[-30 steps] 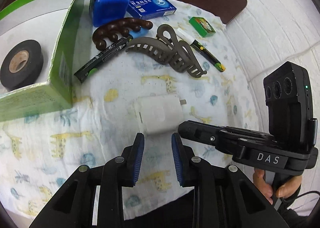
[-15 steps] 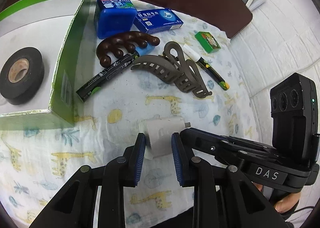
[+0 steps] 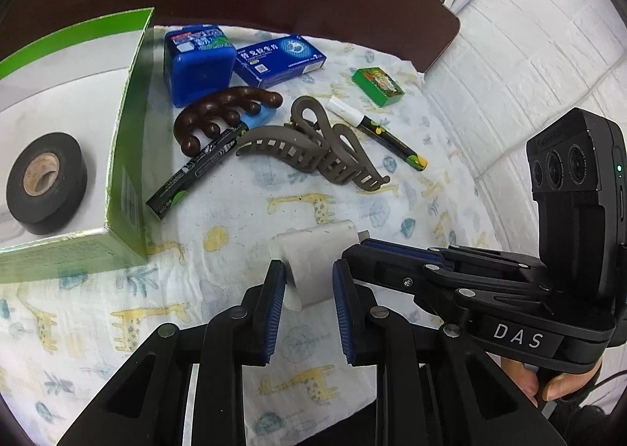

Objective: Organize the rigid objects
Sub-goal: 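Carry the white charger plug with the right tool into the box, then open the right tool to release the charger plug in the box, then move the right tool to the grey hair claw clip, then grasp the grey hair claw clip with the right tool and lift it, then carry the claw clip with the right tool over the box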

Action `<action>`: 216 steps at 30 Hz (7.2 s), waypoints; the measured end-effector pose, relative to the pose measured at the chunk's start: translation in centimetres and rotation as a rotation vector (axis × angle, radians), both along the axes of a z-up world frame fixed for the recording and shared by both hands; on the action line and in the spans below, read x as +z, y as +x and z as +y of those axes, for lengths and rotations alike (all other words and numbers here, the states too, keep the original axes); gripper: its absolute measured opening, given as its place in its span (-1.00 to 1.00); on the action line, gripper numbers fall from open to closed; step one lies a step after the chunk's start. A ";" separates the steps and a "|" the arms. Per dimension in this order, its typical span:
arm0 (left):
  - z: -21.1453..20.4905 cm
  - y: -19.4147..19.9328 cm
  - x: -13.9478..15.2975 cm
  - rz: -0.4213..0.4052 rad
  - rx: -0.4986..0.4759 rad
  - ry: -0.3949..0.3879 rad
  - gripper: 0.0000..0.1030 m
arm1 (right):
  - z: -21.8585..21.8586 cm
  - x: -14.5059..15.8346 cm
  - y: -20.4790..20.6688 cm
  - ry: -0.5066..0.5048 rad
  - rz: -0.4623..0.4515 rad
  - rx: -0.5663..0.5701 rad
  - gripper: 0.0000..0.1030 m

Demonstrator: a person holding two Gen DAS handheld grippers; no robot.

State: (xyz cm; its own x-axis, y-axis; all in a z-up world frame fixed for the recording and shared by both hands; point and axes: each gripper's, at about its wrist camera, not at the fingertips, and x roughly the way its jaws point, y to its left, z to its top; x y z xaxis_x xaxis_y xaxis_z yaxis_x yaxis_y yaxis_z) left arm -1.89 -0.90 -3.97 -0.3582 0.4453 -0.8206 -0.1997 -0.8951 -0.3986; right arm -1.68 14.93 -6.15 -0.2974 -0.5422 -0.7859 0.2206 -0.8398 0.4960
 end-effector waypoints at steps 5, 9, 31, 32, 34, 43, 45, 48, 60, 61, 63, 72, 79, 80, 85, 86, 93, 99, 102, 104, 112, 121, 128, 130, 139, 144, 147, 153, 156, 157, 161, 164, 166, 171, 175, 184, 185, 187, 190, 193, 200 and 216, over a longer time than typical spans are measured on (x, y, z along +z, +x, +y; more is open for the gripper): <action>-1.2 0.5 2.5 0.070 0.019 -0.015 -0.55 | -1.1 2.3 0.1 -0.011 0.065 0.029 -0.68; -3.3 0.8 4.6 0.128 0.060 -0.021 -0.55 | -2.7 4.0 -0.4 -0.039 0.106 0.069 -0.68; -19.7 -0.2 5.8 0.230 0.329 -0.070 -0.55 | -20.7 6.0 -5.7 -0.086 0.126 0.322 -0.67; -20.4 -0.5 5.4 0.226 0.336 -0.065 -0.55 | -21.4 5.8 -6.0 -0.081 0.120 0.327 -0.67; -21.8 -1.0 4.7 0.217 0.348 -0.052 -0.55 | -23.0 5.3 -6.6 -0.068 0.104 0.334 -0.67; -27.1 -3.0 1.5 0.152 0.389 0.007 -0.55 | -28.1 2.6 -9.4 -0.024 0.015 0.347 -0.67; -27.9 -3.2 0.8 0.135 0.397 0.012 -0.55 | -28.7 1.7 -9.8 -0.017 -0.017 0.349 -0.67; -28.7 -3.4 -0.1 0.112 0.407 0.027 -0.55 | -29.6 0.7 -10.2 0.000 -0.047 0.352 -0.67; -28.5 -3.9 -0.1 0.099 0.451 0.012 -0.48 | -28.1 1.6 -9.9 0.032 -0.005 0.309 -0.68; -28.2 -3.9 0.3 0.110 0.453 0.004 -0.40 | -27.4 2.1 -9.8 0.036 0.013 0.300 -0.68; -27.2 -3.9 1.4 0.137 0.450 -0.011 -0.25 | -25.7 2.9 -9.7 0.028 0.030 0.277 -0.68; -16.3 -4.6 6.2 0.240 0.230 -0.028 0.02 | -12.8 5.9 -9.1 0.024 0.108 0.078 -0.65; -6.0 -6.2 5.1 0.198 0.024 -0.094 0.16 | -0.8 5.6 -6.8 0.108 0.167 -0.101 -0.25; -4.7 -6.5 4.6 0.185 0.001 -0.111 0.16 | 0.4 5.3 -6.5 0.129 0.170 -0.114 -0.24; -0.4 -6.7 2.3 0.178 -0.070 -0.210 0.16 | 4.1 2.8 -5.4 0.153 0.152 -0.141 -0.12; 0.0 -6.7 1.9 0.179 -0.078 -0.227 0.16 | 4.5 2.3 -5.3 0.149 0.147 -0.136 -0.12; 1.4 -7.0 0.4 0.152 -0.121 -0.247 0.16 | 4.3 0.4 -4.3 0.169 0.155 -0.060 -0.07; 2.1 -7.8 -0.7 0.117 -0.126 -0.258 0.16 | 4.0 -1.1 -4.9 0.166 0.136 -0.039 -0.05; 2.2 -8.0 -1.0 0.108 -0.130 -0.258 0.16 | 3.8 -1.5 -5.3 0.182 0.138 -0.034 -0.05; 2.3 -8.1 -1.2 0.103 -0.130 -0.253 0.16 | 4.1 -1.5 -5.5 0.166 0.144 -0.042 -0.07; 2.1 -8.4 -1.4 0.081 -0.108 -0.181 0.16 | 5.3 -1.2 -6.4 0.155 0.159 -0.073 -0.03; 1.8 -8.3 -1.8 0.061 -0.074 -0.121 0.16 | 4.5 -0.6 -6.4 0.207 0.240 0.034 -0.03; 2.5 -8.5 -1.7 0.073 -0.090 -0.118 0.06 | 4.2 -0.6 -7.0 0.203 0.225 0.020 -0.13; 2.3 -8.5 -1.5 0.071 -0.083 -0.099 0.05 | 4.1 -0.4 -6.9 0.201 0.229 0.018 -0.15; 2.5 -8.0 0.3 0.121 -0.089 -0.103 0.04 | 4.0 1.3 -6.3 0.190 0.252 -0.005 -0.18; 2.2 -7.3 1.5 0.157 -0.101 -0.111 0.05 | 3.2 2.7 -5.6 0.180 0.277 0.007 -0.17; 1.6 -7.0 1.6 0.157 -0.097 -0.098 0.04 | 2.7 3.1 -5.3 0.189 0.279 0.022 -0.16; 0.5 -5.8 0.2 0.124 -0.084 -0.102 0.04 | 1.5 1.6 -4.4 0.197 0.187 0.085 -0.17; 0.3 -4.5 0.6 0.148 -0.105 -0.102 0.05 | 1.3 1.0 -3.6 0.198 0.167 0.111 -0.16; 0.3 -4.2 0.7 0.152 -0.107 -0.109 0.04 | 1.3 0.9 -3.4 0.205 0.166 0.115 -0.16; 0.5 -3.2 0.7 0.143 -0.112 -0.118 0.05 | 2.0 0.6 -3.0 0.197 0.151 0.095 -0.16; 0.3 -3.3 0.8 0.133 -0.085 -0.108 0.05 | 3.2 0.4 -3.6 0.146 0.123 0.045 -0.16; -0.3 -3.5 1.1 0.111 -0.056 -0.071 0.05 | 4.4 0.3 -4.5 0.083 0.095 -0.010 -0.15; -1.6 -5.0 1.4 0.035 0.040 0.007 0.05 | 5.9 -0.4 -7.3 -0.096 0.002 -0.067 -0.14; -2.1 -6.4 1.2 0.006 0.109 0.004 0.05 | 5.4 -1.9 -9.2 -0.176 -0.073 -0.060 -0.14; -1.7 -8.4 1.0 -0.022 0.087 -0.010 -0.04 | 4.3 -2.5 -9.1 -0.258 -0.109 -0.032 -0.20; -1.7 -8.3 1.0 -0.024 0.084 -0.004 -0.04 | 4.3 -2.1 -8.8 -0.249 -0.098 -0.033 -0.20; -1.7 -8.1 1.2 -0.019 0.078 0.009 -0.04 | 4.3 -1.4 -8.6 -0.226 -0.071 -0.034 -0.21; -1.7 -7.8 2.0 0.008 0.072 -0.007 -0.04 | 3.7 0.1 -8.2 -0.192 -0.025 -0.023 -0.20; -2.1 -7.6 3.0 0.041 0.066 -0.019 -0.04 | 2.7 2.0 -7.7 -0.171 0.028 -0.013 -0.20; -5.2 -6.6 6.0 0.127 0.094 -0.033 -0.04 | 0.2 5.8 -7.5 -0.175 0.129 0.039 -0.20; -20.4 -5.5 6.3 0.169 0.337 -0.091 -0.04 | -16.2 6.2 -10.0 -0.153 0.123 0.270 -0.17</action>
State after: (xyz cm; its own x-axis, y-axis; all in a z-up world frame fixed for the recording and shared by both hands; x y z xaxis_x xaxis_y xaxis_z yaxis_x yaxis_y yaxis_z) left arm -7.42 -21.34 2.32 -0.6059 0.2073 -0.7680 0.0559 -0.9520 -0.3010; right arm -11.68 -1.26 0.02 -0.2141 -0.7233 -0.6565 0.4914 -0.6606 0.5676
